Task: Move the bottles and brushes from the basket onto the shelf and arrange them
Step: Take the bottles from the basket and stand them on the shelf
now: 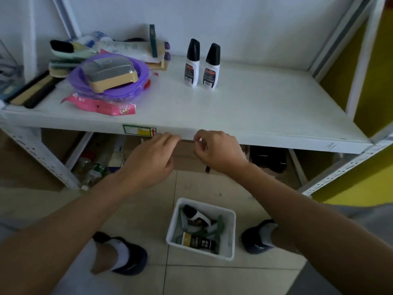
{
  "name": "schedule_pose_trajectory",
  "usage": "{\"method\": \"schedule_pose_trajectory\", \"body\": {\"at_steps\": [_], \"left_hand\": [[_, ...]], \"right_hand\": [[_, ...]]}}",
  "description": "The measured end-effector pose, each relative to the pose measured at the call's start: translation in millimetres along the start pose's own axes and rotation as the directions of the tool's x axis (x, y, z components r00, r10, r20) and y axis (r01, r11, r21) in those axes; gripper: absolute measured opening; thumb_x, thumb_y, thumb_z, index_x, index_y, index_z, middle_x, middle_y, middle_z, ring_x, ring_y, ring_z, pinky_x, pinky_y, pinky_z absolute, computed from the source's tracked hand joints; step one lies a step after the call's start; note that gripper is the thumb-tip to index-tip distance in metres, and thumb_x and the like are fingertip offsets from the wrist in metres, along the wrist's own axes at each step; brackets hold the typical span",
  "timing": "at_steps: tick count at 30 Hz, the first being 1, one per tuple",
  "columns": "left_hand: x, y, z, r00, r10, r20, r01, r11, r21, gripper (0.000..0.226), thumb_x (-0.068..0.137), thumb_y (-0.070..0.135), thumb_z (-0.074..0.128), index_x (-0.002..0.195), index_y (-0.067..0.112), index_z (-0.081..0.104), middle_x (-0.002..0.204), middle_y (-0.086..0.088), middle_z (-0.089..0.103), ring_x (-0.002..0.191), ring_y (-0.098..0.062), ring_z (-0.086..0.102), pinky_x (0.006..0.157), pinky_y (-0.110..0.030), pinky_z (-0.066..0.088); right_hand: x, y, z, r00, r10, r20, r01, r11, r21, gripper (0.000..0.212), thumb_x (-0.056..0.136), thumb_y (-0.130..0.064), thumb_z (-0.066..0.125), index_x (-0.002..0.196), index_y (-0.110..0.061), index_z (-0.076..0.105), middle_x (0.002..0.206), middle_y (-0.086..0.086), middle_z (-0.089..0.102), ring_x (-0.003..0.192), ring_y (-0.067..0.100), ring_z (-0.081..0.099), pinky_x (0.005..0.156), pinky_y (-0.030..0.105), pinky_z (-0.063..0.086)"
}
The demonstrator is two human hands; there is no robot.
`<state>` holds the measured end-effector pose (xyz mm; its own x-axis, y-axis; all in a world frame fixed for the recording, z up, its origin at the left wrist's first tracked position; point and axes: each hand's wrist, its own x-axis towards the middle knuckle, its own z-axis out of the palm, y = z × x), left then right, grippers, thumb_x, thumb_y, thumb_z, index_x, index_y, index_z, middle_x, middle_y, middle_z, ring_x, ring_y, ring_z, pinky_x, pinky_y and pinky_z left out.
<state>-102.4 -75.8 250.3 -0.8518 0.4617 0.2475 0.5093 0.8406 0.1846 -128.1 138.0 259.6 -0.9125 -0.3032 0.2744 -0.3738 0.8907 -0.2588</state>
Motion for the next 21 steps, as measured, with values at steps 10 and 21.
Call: {"method": "schedule_pose_trajectory", "body": {"at_steps": [10,21], "left_hand": [[-2,1,22,0.951,0.046,0.306,-0.088,0.988,0.125,0.076,0.092,0.028,0.065,0.152,0.015,0.02,0.151,-0.007,0.03,0.132,-0.026,0.041,0.092,-0.037,0.049],[5,-14,37,0.87,0.043,0.491,-0.167,0.963,0.212,0.079,0.098,0.033,0.059,0.158,0.015,0.01,0.161,-0.008,0.017,0.143,-0.024,0.028,0.107,-0.04,0.037]], "right_hand": [[-96,33,186,0.631,0.123,0.766,-0.098,0.992,-0.078,0.032,0.097,-0.026,0.054,0.126,-0.014,0.059,0.123,0.008,0.061,0.113,0.028,0.061,0.09,0.038,0.052],[-125,60,288,0.587,0.458,0.667,-0.214,0.883,-0.417,0.029,0.1,-0.018,0.048,0.128,-0.013,0.057,0.121,0.008,0.066,0.108,0.026,0.064,0.085,0.039,0.053]]}}
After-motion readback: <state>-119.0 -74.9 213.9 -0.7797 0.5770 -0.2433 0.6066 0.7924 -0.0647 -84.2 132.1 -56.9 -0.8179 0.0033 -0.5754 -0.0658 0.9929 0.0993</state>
